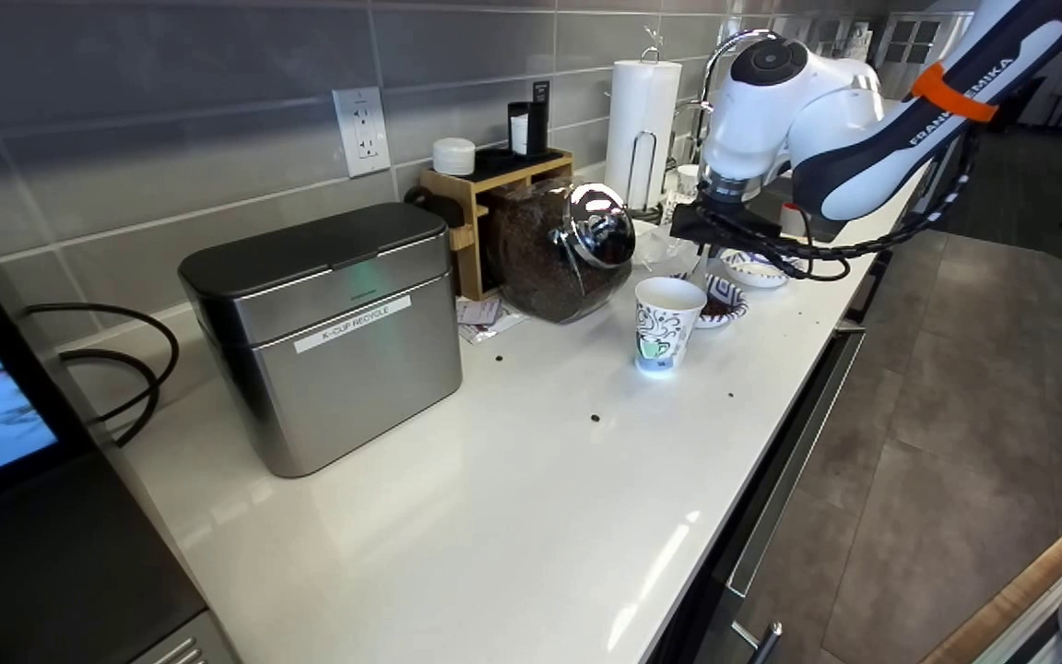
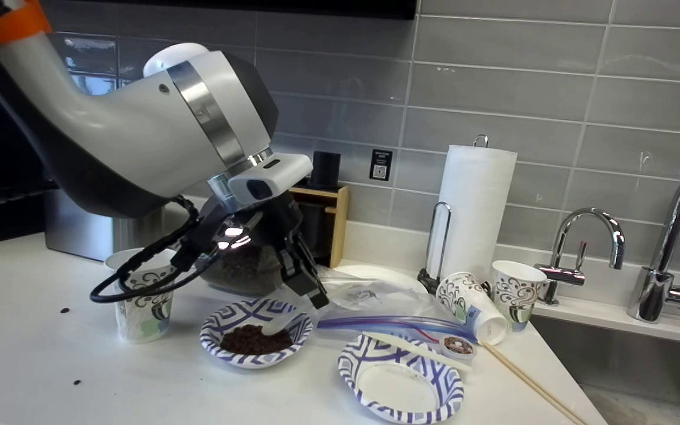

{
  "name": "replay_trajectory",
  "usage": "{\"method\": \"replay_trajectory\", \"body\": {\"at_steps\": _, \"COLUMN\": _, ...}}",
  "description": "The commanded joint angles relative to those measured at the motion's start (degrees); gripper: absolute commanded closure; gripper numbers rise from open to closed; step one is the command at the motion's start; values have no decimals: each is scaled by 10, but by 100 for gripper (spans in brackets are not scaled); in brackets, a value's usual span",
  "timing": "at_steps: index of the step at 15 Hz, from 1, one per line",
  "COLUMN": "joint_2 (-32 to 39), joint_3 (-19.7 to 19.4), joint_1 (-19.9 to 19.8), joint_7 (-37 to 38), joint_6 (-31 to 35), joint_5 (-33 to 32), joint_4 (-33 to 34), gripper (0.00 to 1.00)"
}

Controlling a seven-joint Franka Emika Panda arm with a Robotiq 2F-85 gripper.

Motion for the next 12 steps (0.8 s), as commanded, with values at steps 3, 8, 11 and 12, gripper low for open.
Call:
{"method": "replay_trajectory", "body": {"at_steps": 3, "joint_2": 13, "joint_3": -1, "joint_1": 27, "joint_7": 64, "joint_6": -64, "joint_5": -53, "joint_4": 17, "gripper": 97}}
{"method": "replay_trajectory", "body": {"at_steps": 8, "joint_2": 26, "joint_3": 0, "joint_1": 45, "joint_7": 95, "joint_6": -97, "joint_5": -77, "joint_4": 24, "gripper": 97}}
{"method": "replay_trajectory", "body": {"at_steps": 11, "joint_2": 34, "joint_3": -20, "joint_1": 72, "joint_7": 110, "joint_6": -109, "joint_5": -83, "joint_4": 25, "gripper": 97}}
{"method": "replay_trajectory", "body": {"at_steps": 12, "joint_2": 37, "joint_3": -23, "joint_1": 76, "joint_7": 112, "joint_6": -111, "joint_5": -81, "joint_4": 26, "gripper": 97}}
